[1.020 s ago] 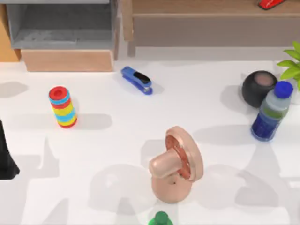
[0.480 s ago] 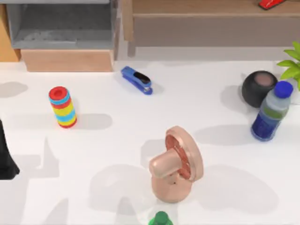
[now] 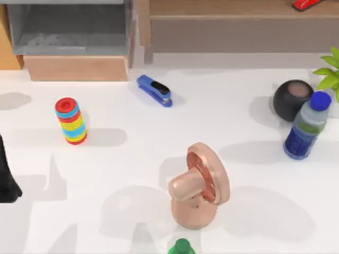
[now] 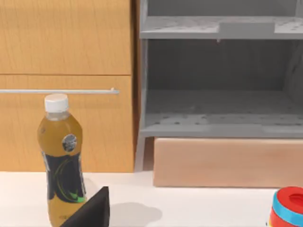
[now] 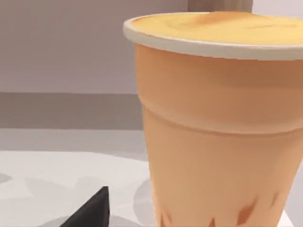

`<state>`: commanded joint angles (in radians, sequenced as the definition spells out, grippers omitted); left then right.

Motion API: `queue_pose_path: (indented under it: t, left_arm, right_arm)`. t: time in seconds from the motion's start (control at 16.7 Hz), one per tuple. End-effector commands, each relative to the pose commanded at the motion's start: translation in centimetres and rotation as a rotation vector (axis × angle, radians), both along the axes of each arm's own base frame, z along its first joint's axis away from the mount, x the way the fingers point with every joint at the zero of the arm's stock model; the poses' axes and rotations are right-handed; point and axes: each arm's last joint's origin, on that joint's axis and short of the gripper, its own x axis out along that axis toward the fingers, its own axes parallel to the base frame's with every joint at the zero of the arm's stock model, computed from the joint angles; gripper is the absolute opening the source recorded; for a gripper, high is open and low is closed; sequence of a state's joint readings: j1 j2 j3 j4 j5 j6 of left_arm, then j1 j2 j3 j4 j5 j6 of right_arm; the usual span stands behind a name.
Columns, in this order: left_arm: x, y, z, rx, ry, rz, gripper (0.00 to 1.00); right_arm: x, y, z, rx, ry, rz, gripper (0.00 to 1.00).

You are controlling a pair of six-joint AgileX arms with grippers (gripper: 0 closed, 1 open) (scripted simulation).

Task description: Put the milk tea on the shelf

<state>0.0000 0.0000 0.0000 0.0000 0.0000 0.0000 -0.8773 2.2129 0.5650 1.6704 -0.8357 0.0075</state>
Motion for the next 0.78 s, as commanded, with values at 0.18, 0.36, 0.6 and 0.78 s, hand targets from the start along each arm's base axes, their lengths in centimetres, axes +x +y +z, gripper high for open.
queue_pose_path:
  t: [0.18,0.36,0.6,0.78]
  left_arm:
    - [0.0,0.0,0.0,0.000,0.000,0.000,1.00]
    - [0.0,0.0,0.0,0.000,0.000,0.000,1.00]
    - [0.0,0.0,0.0,0.000,0.000,0.000,1.00]
    - [0.0,0.0,0.0,0.000,0.000,0.000,1.00]
  right_arm:
    - [-0.1,0.0,-0.2,0.006,0.004,0.000,1.00]
    - [0.0,0.1,-0.2,0.007,0.005,0.003,1.00]
    - [2.3,-0.2,-0.3,0.009,0.006,0.000,1.00]
    - [6.0,-0.5,-0.2,0.000,-0.003,0.000,1.00]
